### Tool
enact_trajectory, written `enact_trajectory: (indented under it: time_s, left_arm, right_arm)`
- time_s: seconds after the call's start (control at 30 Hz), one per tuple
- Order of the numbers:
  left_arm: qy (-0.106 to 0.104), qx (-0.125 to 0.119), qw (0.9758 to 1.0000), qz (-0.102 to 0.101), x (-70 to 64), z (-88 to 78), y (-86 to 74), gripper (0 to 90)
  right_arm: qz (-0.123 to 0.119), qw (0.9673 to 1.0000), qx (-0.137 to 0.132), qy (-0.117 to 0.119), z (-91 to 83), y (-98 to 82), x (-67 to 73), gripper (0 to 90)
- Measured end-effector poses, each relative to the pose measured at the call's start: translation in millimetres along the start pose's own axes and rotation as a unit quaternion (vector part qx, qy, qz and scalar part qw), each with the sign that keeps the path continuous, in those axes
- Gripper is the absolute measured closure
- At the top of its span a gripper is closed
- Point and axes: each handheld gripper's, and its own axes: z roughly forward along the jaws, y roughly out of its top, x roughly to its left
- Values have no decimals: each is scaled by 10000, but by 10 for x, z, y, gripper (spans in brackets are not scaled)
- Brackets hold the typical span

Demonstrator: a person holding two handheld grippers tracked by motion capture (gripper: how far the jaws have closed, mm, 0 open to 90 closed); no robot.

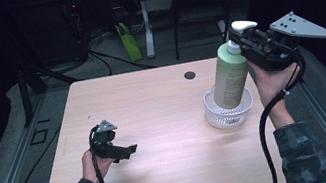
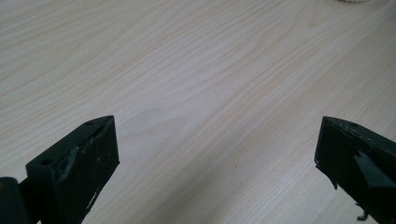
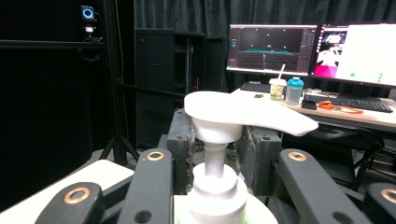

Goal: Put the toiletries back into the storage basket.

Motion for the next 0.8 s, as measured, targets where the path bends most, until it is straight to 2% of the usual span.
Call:
enact_trajectory:
  time_s: [0.5,0.8]
  left_arm:
    - [-12,-9,10000,-5,-9,-2,-1,0]
    - [-11,-12,10000,2,6,-7,-8,0]
  right_arm:
    - [51,9998,78,-183,105,-57,-93,678]
    - [59,9993,223,-287,220,-141,-153,678]
